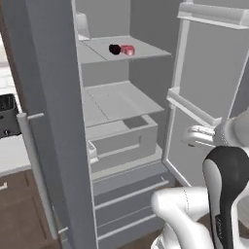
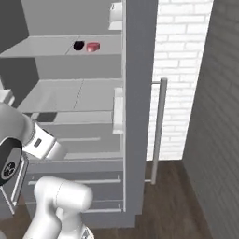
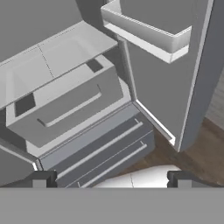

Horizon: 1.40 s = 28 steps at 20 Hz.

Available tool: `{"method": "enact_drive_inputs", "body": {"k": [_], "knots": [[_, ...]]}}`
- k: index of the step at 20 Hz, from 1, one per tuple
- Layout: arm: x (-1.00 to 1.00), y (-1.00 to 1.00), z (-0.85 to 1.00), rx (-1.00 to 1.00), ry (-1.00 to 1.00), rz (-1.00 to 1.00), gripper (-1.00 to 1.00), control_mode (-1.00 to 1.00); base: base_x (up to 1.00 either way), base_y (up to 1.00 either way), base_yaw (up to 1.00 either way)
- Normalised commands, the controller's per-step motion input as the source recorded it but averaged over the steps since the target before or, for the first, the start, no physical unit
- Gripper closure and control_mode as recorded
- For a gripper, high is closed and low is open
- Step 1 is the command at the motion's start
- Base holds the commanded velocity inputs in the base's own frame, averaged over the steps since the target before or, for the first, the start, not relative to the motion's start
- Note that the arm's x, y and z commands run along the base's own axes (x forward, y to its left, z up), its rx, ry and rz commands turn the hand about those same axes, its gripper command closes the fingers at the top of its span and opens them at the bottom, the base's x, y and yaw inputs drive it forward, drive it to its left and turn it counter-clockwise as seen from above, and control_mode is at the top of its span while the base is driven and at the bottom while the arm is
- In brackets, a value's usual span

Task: Place one eggplant and one steak in each tupperware on the nearby counter, to pack two identical lunches.

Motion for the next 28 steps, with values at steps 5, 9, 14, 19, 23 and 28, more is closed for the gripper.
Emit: {"method": "enact_drive_inputs", "body": {"k": [5, 9, 14, 19, 23, 28], "knots": [[0.00, 0.00, 0.00, 0.00, 0.00, 0.00, -1.00, 1.00, 0.27, -0.27, 0.23], [0.00, 0.00, 0.00, 0.00, 0.00, 0.00, -1.00, 1.00, 0.69, 0.24, 0.20], [0.00, 0.00, 0.00, 0.00, 0.00, 0.00, -1.00, 1.00, 0.82, 0.14, 0.22], [0.00, 0.00, 0.00, 0.00, 0.00, 0.00, -1.00, 1.00, 0.75, 0.16, 0.36], [0.00, 0.00, 0.00, 0.00, 0.00, 0.00, -1.00, 1.00, -0.31, 0.09, 0.14], [0.00, 0.00, 0.00, 0.00, 0.00, 0.00, -1.00, 1.00, -0.49, 0.22, 0.06]]}}
